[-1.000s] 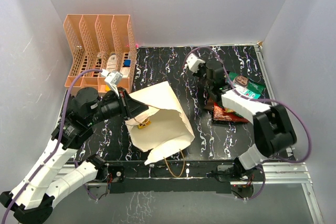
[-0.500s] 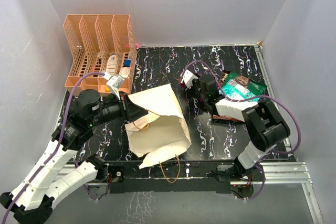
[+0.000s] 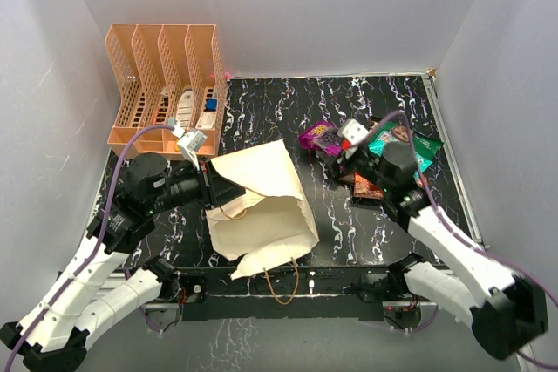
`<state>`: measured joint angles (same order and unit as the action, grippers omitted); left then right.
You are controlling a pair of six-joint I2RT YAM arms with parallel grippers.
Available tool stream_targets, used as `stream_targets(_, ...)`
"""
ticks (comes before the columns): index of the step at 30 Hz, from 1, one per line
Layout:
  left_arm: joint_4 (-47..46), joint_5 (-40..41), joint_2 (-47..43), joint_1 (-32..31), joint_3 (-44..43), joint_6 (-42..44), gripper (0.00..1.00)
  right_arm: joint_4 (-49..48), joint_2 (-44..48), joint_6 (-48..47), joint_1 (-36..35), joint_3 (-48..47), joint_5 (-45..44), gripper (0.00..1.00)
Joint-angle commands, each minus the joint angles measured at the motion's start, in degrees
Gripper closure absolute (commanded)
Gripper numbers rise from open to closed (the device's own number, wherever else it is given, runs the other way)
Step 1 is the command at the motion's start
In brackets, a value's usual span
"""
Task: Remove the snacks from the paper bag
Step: Place the snack at the center of the board.
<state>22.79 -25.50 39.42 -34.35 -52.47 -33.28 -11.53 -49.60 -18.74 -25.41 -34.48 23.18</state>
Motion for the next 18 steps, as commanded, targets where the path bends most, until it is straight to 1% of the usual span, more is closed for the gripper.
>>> stream_targets(1,-1.26,0.79,-1.26,0.07,0.65,-0.68,1.0,-1.02,10.55,8.3,-2.1,3.34,18.27,0.33)
stream_targets(4,-0.9,1.17,-1.21,0.05,0.55,-0.43,1.0,-1.67,15.91,10.34,-5.0,4.4,25.23,0.32)
stream_targets(6,-0.77,1.16,-0.9,0.05,0.17,-0.2,1.0,-1.61,18.05,10.6,-7.71,4.46,28.31,0.31)
stream_targets(10,-1.2,0.89,-0.16,0.06,-0.18,-0.07,1.0,-2.41,18.07,10.27,-14.15,4.29,30.16,0.31)
stream_targets(13,-1.54,1.1,0.13,0.02,-0.09,-0.31,1.0,-2.26,15.1,7.38,-21.0,3.71,26.28,0.32)
stream_targets(15,-1.72,1.36,0.17,0.07,-0.03,-0.75,1.0,-2.19,11.44,3.85,-28.14,3.15,19.65,0.34)
stream_targets(16,-1.84,1.46,0.18,0.03,-0.01,-0.91,1.0,-2.12,9.45,2.04,-30.49,2.73,17.74,0.34)
stream_targets(18,-1.76,1.69,0.13,0.03,-0.09,-1.04,1.0,-2.36,5.09,-1.8,-38.95,1.7,10.02,0.34)
